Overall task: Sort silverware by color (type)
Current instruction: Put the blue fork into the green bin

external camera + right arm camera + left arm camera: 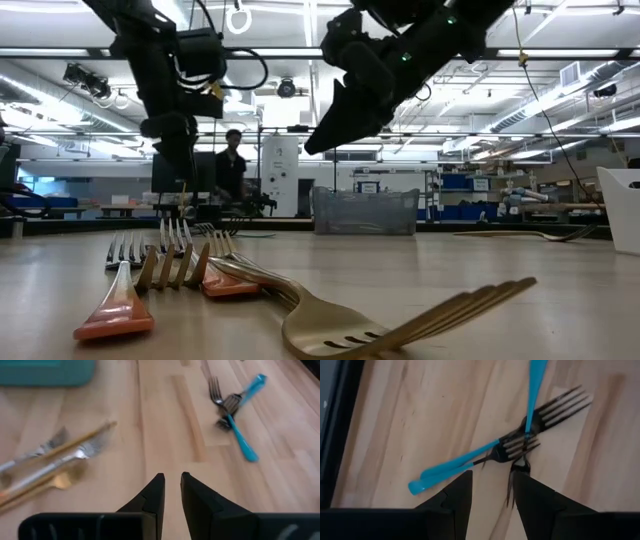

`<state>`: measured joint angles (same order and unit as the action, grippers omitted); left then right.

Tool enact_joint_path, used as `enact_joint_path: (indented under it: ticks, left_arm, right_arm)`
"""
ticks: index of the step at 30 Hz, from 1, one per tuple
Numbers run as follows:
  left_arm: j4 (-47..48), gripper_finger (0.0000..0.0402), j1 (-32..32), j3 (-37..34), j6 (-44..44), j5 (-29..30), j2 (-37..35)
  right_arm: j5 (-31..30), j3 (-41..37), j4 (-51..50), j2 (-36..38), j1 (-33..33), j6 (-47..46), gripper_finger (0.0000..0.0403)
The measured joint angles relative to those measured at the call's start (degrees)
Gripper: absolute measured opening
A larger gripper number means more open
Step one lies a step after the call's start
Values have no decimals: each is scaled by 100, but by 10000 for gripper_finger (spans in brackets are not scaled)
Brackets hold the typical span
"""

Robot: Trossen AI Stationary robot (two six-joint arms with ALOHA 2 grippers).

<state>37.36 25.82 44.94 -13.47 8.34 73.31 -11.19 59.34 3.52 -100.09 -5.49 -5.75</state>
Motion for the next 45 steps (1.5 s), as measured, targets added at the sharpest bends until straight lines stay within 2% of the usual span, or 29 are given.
enact_joint_path:
  ticks: [7,16,23,29,36,45]
  left_arm:
    - [-11,150,-2,87,-1097,5,418]
    - [-150,150,8,94,-2066,48,985]
    - [527,145,24,907,-1966,63,1659]
    - [1016,131,75,1380,-2323,63,2181]
    - [1085,128,177,1422,-2626,379,2500]
    - [905,128,160,1373,-2902,411,2504]
  right_arm:
    - [-186,-647,1559,0,-383,-609,70]
    - [-1259,-1397,3074,0,-763,-401,70]
    - [-1282,-1699,3192,-2,-692,-368,70]
    - [-1284,-1863,3203,0,-631,-507,70]
    - [-1291,-2063,3206,11,-628,-663,70]
    - [-1297,-2115,3245,11,-628,-679,70]
